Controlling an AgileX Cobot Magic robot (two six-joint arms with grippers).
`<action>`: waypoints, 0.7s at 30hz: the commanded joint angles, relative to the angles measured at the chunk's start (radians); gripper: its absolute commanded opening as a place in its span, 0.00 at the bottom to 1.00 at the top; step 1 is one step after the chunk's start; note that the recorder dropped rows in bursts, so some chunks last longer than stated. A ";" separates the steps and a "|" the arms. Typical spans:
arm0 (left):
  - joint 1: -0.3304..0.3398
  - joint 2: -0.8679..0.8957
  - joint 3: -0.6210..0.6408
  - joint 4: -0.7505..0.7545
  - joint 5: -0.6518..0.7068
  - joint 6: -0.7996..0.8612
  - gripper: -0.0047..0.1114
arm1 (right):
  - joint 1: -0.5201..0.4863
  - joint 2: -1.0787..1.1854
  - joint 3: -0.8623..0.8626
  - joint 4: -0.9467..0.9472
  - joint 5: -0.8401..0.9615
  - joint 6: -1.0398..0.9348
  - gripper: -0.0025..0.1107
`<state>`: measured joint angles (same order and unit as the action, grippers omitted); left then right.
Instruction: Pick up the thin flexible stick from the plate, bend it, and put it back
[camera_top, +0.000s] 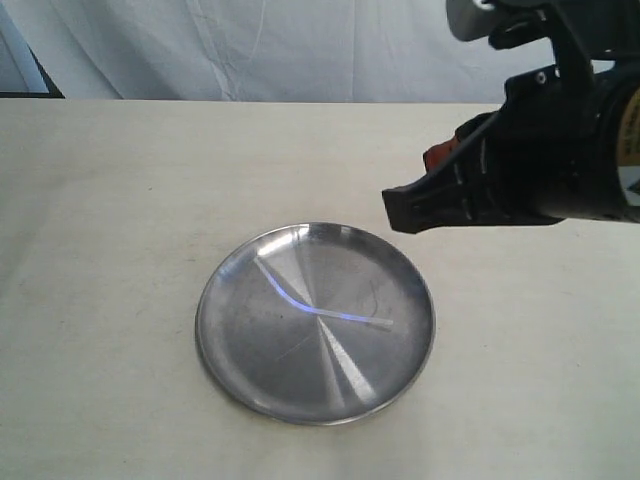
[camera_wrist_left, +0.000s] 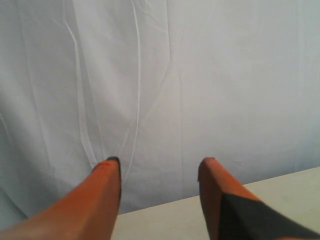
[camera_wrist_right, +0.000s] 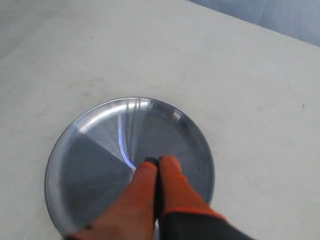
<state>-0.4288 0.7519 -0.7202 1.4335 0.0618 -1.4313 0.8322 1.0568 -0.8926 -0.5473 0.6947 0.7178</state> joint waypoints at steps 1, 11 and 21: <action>-0.004 -0.007 -0.004 -0.003 0.007 0.000 0.45 | -0.003 -0.056 0.000 0.010 0.017 -0.001 0.02; -0.004 -0.007 -0.004 -0.005 -0.021 0.000 0.45 | -0.296 -0.334 0.272 0.115 -0.180 0.147 0.02; -0.004 -0.007 -0.004 -0.005 -0.021 0.000 0.45 | -0.643 -0.751 0.617 0.186 -0.302 0.147 0.02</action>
<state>-0.4288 0.7519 -0.7202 1.4335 0.0399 -1.4313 0.2535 0.4030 -0.3449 -0.3405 0.4123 0.8659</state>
